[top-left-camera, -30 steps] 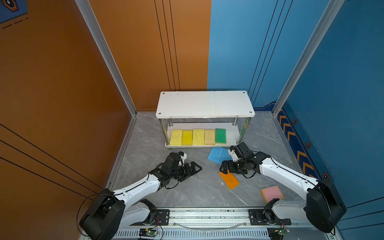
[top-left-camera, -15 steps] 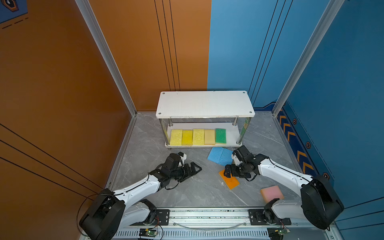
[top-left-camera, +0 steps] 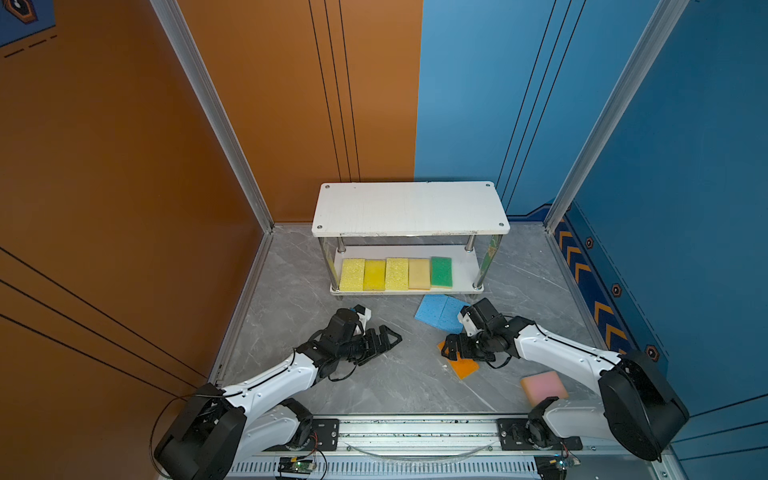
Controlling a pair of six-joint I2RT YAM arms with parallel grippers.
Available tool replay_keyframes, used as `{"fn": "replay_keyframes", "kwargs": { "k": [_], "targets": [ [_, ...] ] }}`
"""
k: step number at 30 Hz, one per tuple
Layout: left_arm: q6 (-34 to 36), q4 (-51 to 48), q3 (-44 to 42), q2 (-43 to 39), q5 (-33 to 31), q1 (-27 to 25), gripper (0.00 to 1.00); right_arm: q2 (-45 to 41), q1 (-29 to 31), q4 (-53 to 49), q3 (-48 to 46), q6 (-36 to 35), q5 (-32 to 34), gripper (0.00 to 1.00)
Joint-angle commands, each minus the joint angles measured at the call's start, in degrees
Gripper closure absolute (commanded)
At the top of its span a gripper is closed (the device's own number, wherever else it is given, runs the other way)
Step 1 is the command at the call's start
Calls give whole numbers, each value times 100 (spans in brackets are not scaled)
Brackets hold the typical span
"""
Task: Place and organize the cleaning sponges onto the shelf
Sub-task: 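Lower the open right gripper around the orange sponge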
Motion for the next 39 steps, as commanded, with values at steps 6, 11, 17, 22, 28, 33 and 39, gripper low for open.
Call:
{"fn": "replay_keyframes", "kwargs": {
  "k": [6, 11, 17, 22, 28, 33, 39],
  "targets": [
    [-29, 33, -48, -93, 57, 54, 1, -103, 394, 41, -63, 341, -54, 6],
    [4, 41, -77, -143, 69, 56, 1, -118, 458, -7, -147, 435, 120, 14],
    [53, 27, 0, -28, 342, 241, 1, 104, 733, -42, 19, 438, 568, 25],
    [268, -196, 284, 163, 540, 394, 1, 317, 1011, -38, 104, 486, 841, 38],
    [305, -179, 369, 286, 575, 413, 1, 401, 1087, -101, 183, 495, 972, 55],
    [320, -179, 382, 285, 587, 480, 1, 323, 1138, -224, 296, 499, 1099, 74],
    [360, -171, 408, 303, 647, 557, 1, 220, 1188, -236, 335, 527, 1176, 94]
  ]
}}
